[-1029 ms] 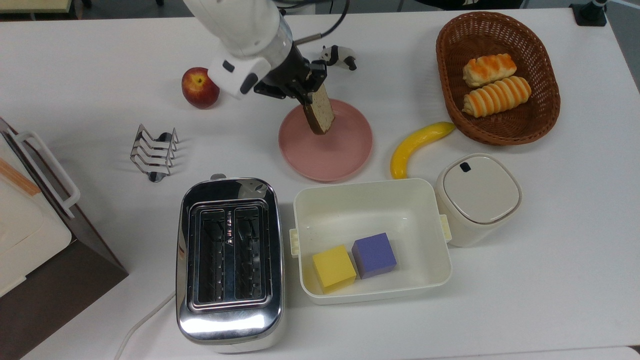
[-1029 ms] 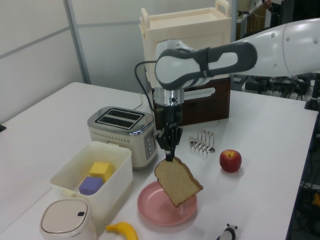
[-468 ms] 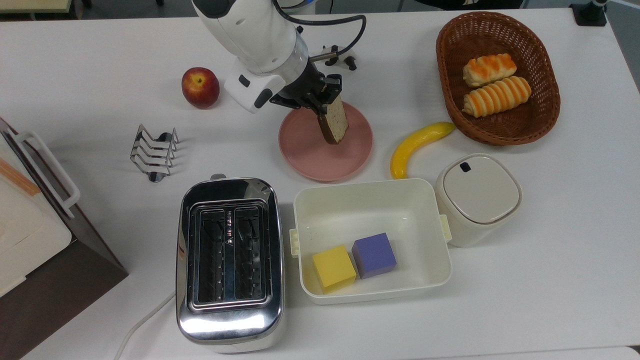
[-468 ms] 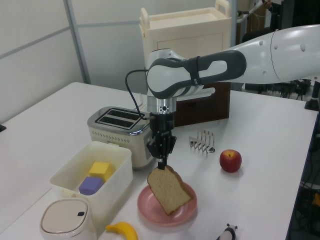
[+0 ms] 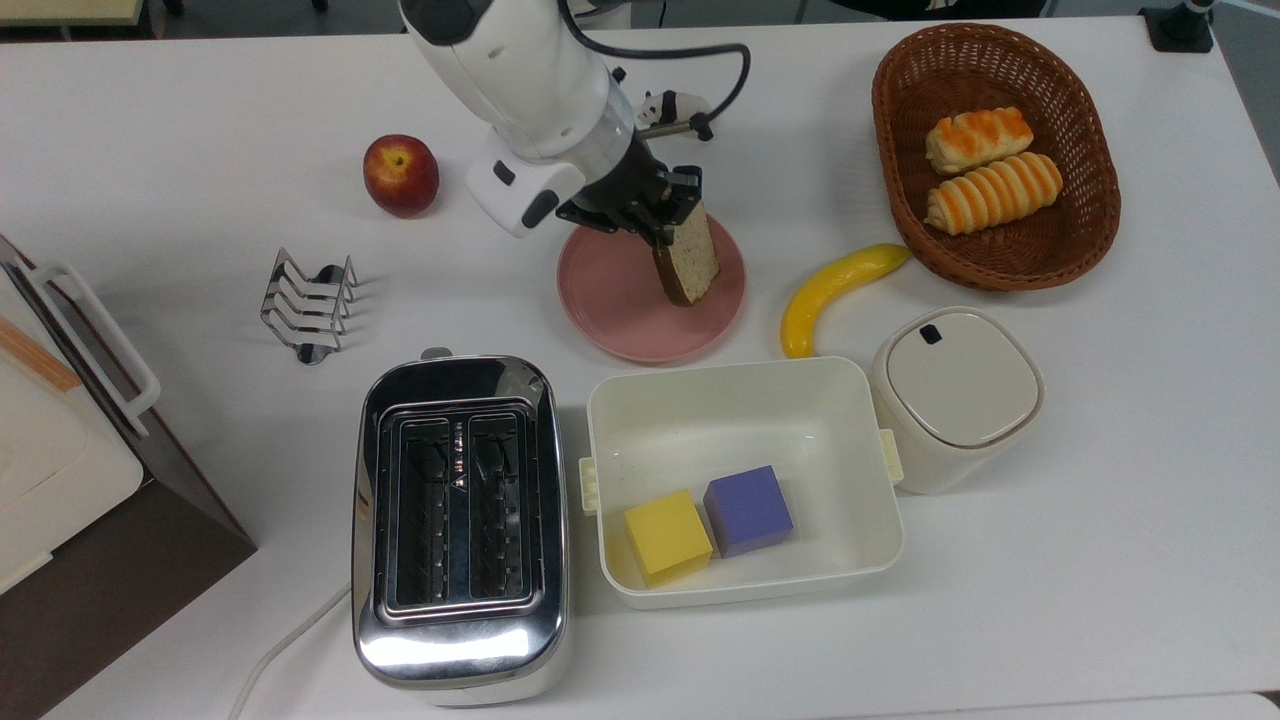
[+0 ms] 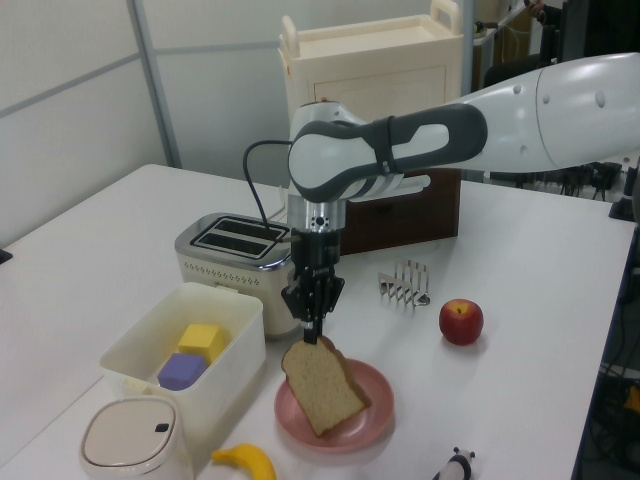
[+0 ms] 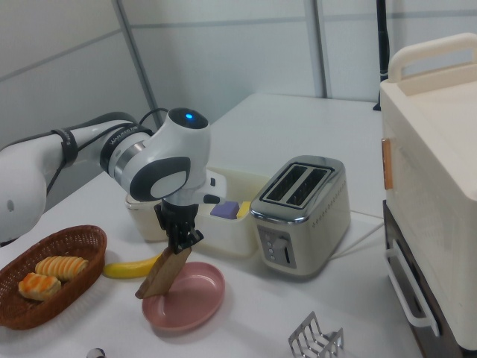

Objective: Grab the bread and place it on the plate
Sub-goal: 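Lower the toast onto the pink plate and open the gripper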

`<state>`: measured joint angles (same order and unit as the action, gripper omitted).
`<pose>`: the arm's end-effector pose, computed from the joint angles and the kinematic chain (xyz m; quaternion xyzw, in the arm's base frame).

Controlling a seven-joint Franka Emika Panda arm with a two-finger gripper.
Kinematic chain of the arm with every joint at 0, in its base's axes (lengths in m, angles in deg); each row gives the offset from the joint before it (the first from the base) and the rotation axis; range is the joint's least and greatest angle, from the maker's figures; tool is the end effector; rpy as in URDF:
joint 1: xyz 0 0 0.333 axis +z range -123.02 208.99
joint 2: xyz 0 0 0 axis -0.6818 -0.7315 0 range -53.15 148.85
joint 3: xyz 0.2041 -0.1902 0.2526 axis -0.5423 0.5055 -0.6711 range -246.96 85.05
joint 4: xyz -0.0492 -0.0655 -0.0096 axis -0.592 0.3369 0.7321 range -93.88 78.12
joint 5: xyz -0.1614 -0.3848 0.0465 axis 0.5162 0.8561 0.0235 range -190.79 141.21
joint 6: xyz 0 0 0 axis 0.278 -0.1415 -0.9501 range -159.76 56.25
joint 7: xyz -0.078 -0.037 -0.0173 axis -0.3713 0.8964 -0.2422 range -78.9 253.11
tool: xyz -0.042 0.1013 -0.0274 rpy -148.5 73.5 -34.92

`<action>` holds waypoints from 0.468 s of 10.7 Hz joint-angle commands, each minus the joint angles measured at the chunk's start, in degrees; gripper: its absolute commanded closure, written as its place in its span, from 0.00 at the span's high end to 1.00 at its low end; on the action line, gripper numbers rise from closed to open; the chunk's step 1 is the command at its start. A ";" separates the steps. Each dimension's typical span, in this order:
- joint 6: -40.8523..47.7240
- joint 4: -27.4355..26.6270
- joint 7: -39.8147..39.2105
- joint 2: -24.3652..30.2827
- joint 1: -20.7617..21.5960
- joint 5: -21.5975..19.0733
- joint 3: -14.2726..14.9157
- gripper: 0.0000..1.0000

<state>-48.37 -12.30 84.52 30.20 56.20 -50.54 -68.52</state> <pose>0.6767 0.0639 0.4737 -0.9807 0.0361 0.0644 0.1813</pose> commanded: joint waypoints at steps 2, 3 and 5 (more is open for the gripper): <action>-1.69 0.64 2.32 -1.25 1.47 -1.23 0.57 1.00; -1.51 0.82 2.41 -0.90 1.47 -1.23 0.66 1.00; -0.63 2.83 3.29 -0.28 0.94 -0.18 1.27 1.00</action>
<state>-49.42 -11.13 86.13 28.81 56.86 -50.55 -68.43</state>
